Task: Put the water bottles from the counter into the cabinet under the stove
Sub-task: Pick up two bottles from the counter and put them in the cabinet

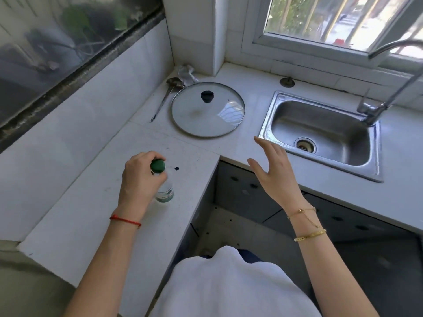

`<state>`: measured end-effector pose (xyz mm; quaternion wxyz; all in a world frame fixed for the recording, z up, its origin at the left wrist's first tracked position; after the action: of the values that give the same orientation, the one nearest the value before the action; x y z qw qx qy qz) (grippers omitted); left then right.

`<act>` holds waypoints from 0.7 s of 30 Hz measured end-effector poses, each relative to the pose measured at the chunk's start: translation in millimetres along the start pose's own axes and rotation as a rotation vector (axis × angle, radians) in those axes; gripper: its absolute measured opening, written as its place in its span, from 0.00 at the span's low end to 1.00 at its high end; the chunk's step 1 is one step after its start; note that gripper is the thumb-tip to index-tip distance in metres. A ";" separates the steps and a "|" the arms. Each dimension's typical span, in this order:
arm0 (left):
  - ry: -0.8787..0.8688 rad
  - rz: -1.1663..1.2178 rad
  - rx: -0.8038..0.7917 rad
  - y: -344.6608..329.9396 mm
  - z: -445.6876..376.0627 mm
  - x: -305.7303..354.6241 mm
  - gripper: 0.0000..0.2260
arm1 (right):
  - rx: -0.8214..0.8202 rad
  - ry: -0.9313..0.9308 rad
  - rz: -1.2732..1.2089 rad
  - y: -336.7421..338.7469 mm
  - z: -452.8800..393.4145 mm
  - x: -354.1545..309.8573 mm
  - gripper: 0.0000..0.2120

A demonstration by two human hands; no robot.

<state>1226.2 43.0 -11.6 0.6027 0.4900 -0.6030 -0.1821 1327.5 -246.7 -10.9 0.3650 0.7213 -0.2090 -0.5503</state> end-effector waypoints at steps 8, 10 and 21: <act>-0.344 0.212 -0.142 -30.3 -40.1 105.7 0.13 | 0.237 -0.212 0.056 54.3 40.7 42.9 0.24; -0.443 0.247 -0.186 -47.1 -46.8 133.1 0.13 | 0.289 -0.276 0.073 68.5 56.5 55.1 0.24; -0.798 0.416 -0.509 -155.9 -36.5 305.0 0.13 | 0.600 -0.668 0.077 158.4 157.6 139.9 0.24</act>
<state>1380.1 -261.4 36.9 0.4492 0.0898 -0.8072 -0.3724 1237.1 -494.2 -1.0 0.0722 0.5699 -0.4922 -0.6540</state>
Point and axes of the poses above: each hand's wrist, its own z-axis away from the middle knuckle, its own y-axis out of the back of the hand, x = y × z, the point moved 4 cm from there along -z, towards the middle knuckle, and after that the axes turned 6 degrees about -y, right-handed, at the moved point
